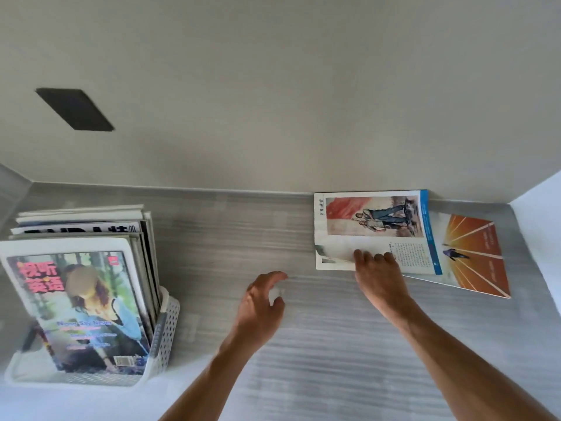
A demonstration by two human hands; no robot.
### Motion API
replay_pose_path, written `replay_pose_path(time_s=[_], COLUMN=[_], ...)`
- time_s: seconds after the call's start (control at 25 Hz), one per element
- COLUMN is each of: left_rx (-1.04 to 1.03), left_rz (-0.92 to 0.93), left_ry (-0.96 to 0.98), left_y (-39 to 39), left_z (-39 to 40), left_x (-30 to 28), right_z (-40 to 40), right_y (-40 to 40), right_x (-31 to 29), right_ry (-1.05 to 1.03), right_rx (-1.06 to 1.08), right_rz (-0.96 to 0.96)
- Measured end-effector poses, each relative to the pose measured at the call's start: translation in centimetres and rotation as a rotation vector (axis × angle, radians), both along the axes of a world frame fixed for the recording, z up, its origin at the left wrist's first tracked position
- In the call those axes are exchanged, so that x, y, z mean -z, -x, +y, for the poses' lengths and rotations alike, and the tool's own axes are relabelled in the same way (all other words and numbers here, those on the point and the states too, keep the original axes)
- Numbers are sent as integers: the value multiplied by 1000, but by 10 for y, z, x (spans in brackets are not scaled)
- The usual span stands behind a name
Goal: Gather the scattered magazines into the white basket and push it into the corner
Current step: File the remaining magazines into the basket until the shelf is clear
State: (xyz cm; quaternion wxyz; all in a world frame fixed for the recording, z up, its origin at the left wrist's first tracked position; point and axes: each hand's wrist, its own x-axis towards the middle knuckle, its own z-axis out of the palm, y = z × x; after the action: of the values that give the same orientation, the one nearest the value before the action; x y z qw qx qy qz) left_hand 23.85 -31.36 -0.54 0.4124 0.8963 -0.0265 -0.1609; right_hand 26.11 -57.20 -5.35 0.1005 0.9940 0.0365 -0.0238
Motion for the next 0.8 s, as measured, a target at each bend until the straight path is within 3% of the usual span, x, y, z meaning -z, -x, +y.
replay_pose_path(time_s=[0.24,0.44,0.56,0.64,0.72,0.8], left_rx=[-92,-122,98,313,463,554], left_rz=[19,9,38,154,151,89], left_ry=[31,66,-75,-281,-499,-599], left_y=[1,17,45,67,78,84], left_z=[8,16,26,33,38,41], left_x=[3,-9,-4,8,19,25], right_z=[15,93,125,123,105,85], right_y=[6,105,149,147,131,114], right_x=[-19,-24,-26,-31,-28,-22], right_ry=[-279,-437,-640,-773,-749,-525], right_rx=[38,25,14,87,184,262], right_rz=[-88,49,274,448,335,226])
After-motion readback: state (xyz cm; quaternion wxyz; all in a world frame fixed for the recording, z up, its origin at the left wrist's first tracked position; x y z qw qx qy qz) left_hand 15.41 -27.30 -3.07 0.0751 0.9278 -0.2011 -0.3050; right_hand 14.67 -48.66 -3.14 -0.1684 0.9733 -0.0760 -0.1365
